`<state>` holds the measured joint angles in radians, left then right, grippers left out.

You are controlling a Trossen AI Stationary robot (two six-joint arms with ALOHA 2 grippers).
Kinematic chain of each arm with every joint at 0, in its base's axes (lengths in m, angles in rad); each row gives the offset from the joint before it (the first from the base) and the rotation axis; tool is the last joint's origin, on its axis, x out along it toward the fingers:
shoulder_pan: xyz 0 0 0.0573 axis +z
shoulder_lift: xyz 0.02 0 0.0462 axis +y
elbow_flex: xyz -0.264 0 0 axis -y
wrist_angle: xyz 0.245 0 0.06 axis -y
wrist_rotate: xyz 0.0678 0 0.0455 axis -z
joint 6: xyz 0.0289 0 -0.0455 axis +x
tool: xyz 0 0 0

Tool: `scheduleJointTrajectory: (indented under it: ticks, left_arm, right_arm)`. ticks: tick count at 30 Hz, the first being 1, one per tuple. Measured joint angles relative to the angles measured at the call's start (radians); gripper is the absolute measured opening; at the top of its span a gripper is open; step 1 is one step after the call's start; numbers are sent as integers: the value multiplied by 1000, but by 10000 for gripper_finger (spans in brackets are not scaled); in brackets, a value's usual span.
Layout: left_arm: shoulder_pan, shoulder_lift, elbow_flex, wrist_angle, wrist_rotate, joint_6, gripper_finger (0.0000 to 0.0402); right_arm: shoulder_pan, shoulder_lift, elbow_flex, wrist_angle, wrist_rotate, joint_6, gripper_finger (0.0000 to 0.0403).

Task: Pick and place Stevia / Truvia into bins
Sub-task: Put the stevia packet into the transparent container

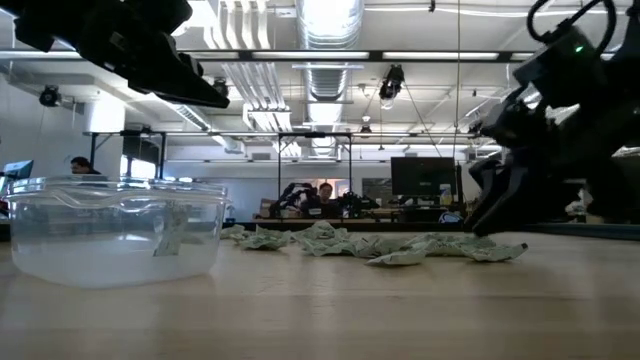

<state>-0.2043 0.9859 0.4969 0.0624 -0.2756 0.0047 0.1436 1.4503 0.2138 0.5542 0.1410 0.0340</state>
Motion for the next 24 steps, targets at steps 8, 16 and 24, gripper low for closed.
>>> scheduleJointTrajectory:
  ticks: [8, 16, 24]
  left_arm:
    - [-1, -1, 0, 0, 2, -1, 118]
    - [-1, -1, 0, -1, 3, -1, 118]
    - [-1, -1, -1, -1, 3, -1, 118]
  right_arm:
    - [0, 55, 62, -77, 3, 19, 147]
    - [0, 51, 110, -198, -10, 37, 108]
    - [4, 34, 143, -266, -20, -14, 13]
